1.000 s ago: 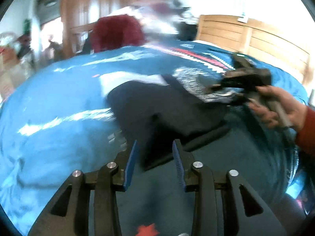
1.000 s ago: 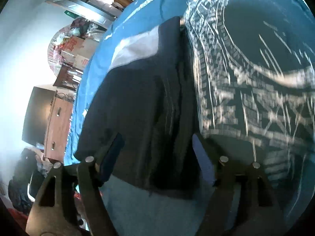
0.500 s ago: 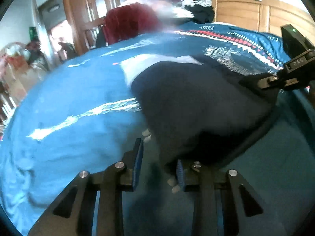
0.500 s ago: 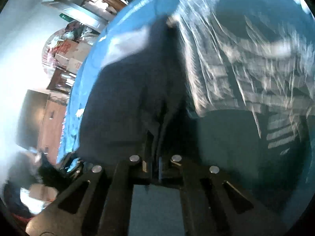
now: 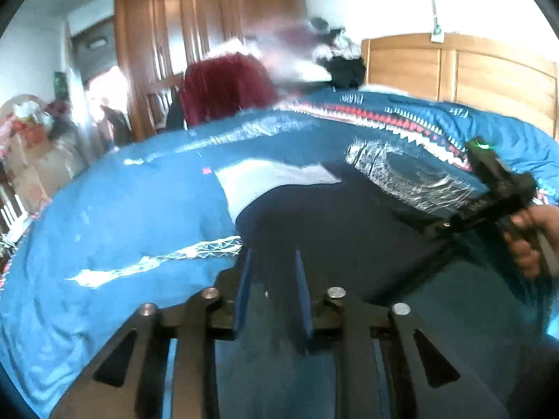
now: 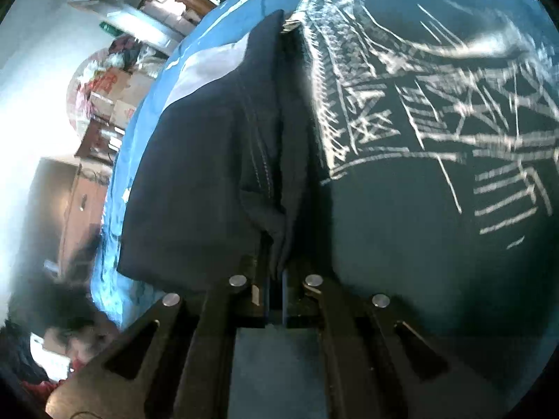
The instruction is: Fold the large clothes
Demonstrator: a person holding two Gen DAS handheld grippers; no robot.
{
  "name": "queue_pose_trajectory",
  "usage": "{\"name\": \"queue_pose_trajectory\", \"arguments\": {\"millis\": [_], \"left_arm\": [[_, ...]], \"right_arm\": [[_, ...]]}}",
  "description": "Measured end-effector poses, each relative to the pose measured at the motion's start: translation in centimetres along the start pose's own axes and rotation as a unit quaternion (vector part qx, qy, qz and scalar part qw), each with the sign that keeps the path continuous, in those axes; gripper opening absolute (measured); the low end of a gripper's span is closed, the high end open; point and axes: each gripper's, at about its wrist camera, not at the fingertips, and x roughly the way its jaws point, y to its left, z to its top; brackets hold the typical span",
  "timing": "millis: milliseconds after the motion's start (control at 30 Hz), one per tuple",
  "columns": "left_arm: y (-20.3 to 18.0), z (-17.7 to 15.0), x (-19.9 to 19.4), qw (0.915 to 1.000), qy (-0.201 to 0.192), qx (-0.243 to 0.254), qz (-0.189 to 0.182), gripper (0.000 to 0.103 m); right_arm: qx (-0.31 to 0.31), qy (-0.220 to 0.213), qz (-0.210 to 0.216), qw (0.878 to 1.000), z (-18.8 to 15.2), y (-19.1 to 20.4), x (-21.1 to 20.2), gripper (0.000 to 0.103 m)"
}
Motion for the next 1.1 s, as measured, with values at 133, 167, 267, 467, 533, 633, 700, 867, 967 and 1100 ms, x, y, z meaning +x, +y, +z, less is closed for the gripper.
{"name": "queue_pose_trajectory", "arguments": {"millis": [133,167,267,467,533,633,700,867,967,1100], "left_arm": [[-1.5,-4.1,5.2,0.9956,0.06,0.067,0.024,0.031],[-1.7,-3.4,4.6,0.995,0.062,0.073,0.027,0.031],[-0.5,-1.2,1.9,0.9989,0.031,0.035,0.005,0.016],[4.1,9.6,6.8,0.9977,-0.059,-0.002,0.034,0.019],[5.0,12.2,13.0,0.9992,-0.022,0.0,0.034,0.02],[6.1,12.0,23.8,0.9914,0.107,0.021,0.073,0.021],[5.9,11.0,25.8,0.9918,0.101,0.034,0.071,0.02],[6.0,10.3,16.6,0.9992,0.03,-0.003,0.027,0.018],[3.8,5.1,8.8,0.9997,0.012,0.017,-0.015,0.026],[1.7,-1.6,7.0,0.9964,0.069,0.048,0.011,0.03]], "right_arm": [[-0.008,-0.008,0.005,1.0,-0.6,-0.6,-0.4,0.002],[-0.013,-0.011,0.007,1.0,-0.7,-0.8,-0.5,0.001],[-0.027,-0.022,0.011,0.999,-1.1,-0.5,-0.4,0.001],[-0.022,-0.052,0.027,0.998,-2.0,-0.9,-0.6,0.001],[-0.033,-0.062,0.014,0.997,-2.4,-0.3,-0.9,0.001],[-0.035,-0.068,0.012,0.997,-2.6,-0.3,-0.9,0.001],[-0.031,-0.067,0.017,0.997,-2.7,-0.6,-0.9,0.001],[-0.024,-0.066,0.037,0.997,-2.7,-1.4,-1.0,0.001],[-0.023,-0.068,0.038,0.997,-2.7,-1.4,-1.0,0.001],[-0.022,-0.065,0.029,0.997,-2.8,-1.2,-1.1,0.001]]}}
